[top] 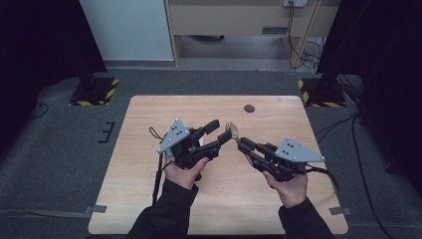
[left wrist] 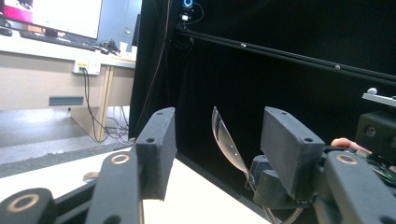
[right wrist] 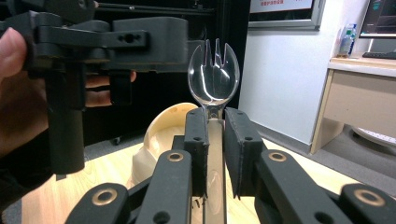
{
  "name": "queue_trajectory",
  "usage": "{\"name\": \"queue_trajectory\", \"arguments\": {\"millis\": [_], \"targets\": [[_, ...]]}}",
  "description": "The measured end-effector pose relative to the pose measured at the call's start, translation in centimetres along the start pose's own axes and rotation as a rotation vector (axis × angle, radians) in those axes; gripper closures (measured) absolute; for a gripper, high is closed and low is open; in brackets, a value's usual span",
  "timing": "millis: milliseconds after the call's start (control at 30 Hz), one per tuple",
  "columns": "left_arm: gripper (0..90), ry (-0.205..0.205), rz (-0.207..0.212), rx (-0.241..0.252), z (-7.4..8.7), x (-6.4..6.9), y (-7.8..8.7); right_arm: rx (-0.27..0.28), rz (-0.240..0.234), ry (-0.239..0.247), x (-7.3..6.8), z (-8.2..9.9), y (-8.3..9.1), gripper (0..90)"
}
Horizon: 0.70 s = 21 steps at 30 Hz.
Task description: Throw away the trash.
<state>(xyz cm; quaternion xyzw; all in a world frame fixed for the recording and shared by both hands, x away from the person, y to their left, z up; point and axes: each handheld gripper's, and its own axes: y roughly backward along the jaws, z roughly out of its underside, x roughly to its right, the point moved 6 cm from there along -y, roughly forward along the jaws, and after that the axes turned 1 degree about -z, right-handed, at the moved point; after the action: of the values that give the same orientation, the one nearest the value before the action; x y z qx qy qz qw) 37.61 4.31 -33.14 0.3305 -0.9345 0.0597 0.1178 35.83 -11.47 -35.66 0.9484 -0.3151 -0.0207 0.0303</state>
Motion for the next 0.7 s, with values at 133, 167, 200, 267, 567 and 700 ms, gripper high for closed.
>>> {"name": "queue_trajectory", "arguments": {"millis": [133, 167, 200, 267, 567, 700], "targets": [[50.6, 0.013, 0.009, -0.008, 0.21, 0.16, -0.54, -0.004, -0.001, 0.013, -0.1, -0.07, 0.0, 79.9], [51.7, 0.015, 0.012, -0.012, 0.3, 0.19, -0.64, -0.007, 0.0, 0.018, -0.19, -0.11, 0.0, 79.9], [53.0, 0.018, 0.014, -0.017, 0.41, 0.23, -0.75, -0.006, -0.004, 0.026, -0.33, -0.2, -0.03, 79.9], [56.5, 0.022, 0.017, -0.025, 0.54, 0.27, -0.86, -0.004, -0.013, 0.039, -0.62, -0.36, -0.14, 79.9], [76.9, 0.026, 0.026, -0.034, 0.43, 0.28, -0.72, -0.019, -0.017, 0.039, -0.76, 0.06, -0.45, 79.8], [81.5, 0.025, 0.038, -0.042, 0.41, 0.42, -0.59, -0.024, -0.019, 0.041, -0.87, 0.24, -0.64, 80.0]]}}
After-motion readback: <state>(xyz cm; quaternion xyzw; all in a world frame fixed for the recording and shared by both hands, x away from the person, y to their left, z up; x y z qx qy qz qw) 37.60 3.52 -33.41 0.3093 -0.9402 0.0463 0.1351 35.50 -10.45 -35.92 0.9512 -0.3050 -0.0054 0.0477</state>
